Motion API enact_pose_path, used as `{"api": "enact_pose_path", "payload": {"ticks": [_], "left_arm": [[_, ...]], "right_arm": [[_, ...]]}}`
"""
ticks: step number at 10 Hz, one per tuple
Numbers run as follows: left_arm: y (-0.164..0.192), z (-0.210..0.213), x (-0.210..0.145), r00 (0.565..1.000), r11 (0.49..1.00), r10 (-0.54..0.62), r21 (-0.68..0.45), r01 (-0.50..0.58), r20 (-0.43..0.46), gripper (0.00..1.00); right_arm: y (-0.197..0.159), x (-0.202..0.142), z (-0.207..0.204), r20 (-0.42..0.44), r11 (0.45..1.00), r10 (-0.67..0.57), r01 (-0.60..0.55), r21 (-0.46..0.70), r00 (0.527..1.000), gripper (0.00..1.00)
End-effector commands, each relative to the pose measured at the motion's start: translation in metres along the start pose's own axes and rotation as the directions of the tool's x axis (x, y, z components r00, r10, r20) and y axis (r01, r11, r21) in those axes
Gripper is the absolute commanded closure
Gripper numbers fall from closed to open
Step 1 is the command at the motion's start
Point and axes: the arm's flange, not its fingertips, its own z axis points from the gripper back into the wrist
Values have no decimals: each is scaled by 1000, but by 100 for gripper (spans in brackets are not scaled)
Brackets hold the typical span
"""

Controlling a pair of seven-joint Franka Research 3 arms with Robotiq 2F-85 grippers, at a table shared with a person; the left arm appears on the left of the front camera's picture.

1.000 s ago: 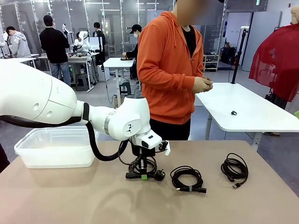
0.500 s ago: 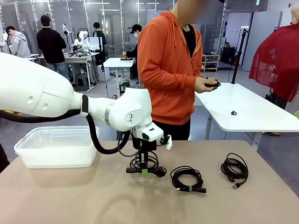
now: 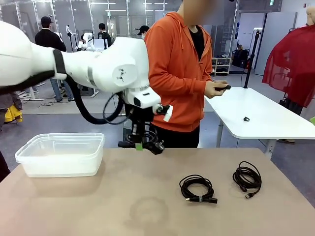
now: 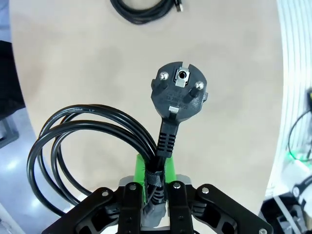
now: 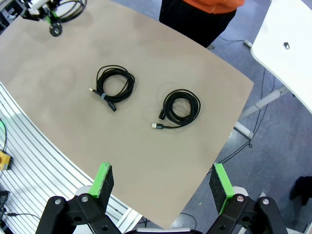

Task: Organize and store the cables.
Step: Place the Power Cable into the Organizing box.

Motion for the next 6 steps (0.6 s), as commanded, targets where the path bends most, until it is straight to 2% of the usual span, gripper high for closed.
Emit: {"api": "enact_pose_path", "payload": {"ticks": [1,3,5,6], "left_arm": [[-19,16,-47,998,998,-62,-16,61,-17,93],[-41,40,-122,999,998,-46,42,47,-17,93],[-62,49,-185,998,999,-1,40,3,-60,93],[-76,55,-214,998,999,27,36,-25,-55,93]], "right_arm": [[-1,-1,0,-2,1000,2,-2,-1,1000,0],[-1,-1,0,-2,1000,2,-2,-1,1000,0],[-1,-1,0,-2,1000,2,-2,-1,1000,0],[-1,-1,0,-2,1000,2,-2,-1,1000,0]]}}
